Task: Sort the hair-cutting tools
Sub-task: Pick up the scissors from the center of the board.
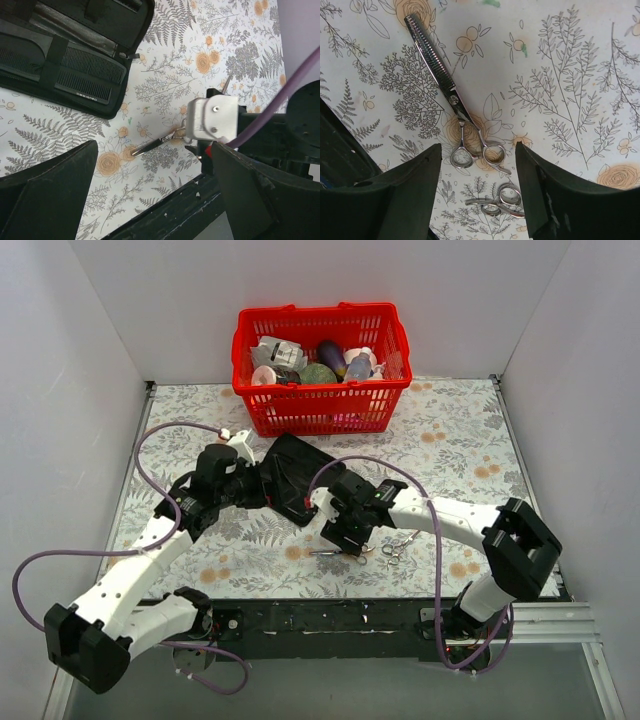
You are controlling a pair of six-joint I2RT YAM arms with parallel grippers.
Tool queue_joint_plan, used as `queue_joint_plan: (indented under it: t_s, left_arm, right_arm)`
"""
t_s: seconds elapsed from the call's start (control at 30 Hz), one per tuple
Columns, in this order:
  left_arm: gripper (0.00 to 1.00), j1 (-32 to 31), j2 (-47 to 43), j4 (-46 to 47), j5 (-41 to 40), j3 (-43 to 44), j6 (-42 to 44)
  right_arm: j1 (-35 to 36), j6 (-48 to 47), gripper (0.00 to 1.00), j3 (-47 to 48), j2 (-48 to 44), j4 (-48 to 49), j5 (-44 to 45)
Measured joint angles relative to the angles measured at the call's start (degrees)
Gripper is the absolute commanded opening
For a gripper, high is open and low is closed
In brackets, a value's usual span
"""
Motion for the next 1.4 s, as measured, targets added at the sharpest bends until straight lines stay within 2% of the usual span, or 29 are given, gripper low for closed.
queue_joint_plan:
  t_s: [0.33, 0.93, 1.07, 1.17, 1.4]
  left_arm:
    - [0.98, 0.00, -4.28, -3.93, -0.24, 0.00, 0.79]
    - [0.98, 0.02, -4.20, -4.04, -0.20, 0.00, 0.79]
    - [0.98, 0.02, -3.69, -4.02, -0.20, 0.02, 0.81]
    - [0.98, 0.02, -3.43, -4.02, -0.20, 0.02, 0.83]
    - [0.98, 0.00, -3.32, -4.02, -0.20, 0.02, 0.83]
  right_arm:
    - [2.19, -3.02, 0.67, 0.04, 3.30, -0.02, 1.79]
    - [6.60, -2.82, 0.64, -3.37, 5.66, 1.66, 3.82]
    - [6.86, -2.49, 0.59, -3.39, 5.66, 1.73, 4.04]
    - [7.06, -2.23, 0.51, -3.39, 5.66, 1.77, 4.44]
    - [7.39, -1.25, 0.40, -3.65, 5.66, 3.21, 5.31]
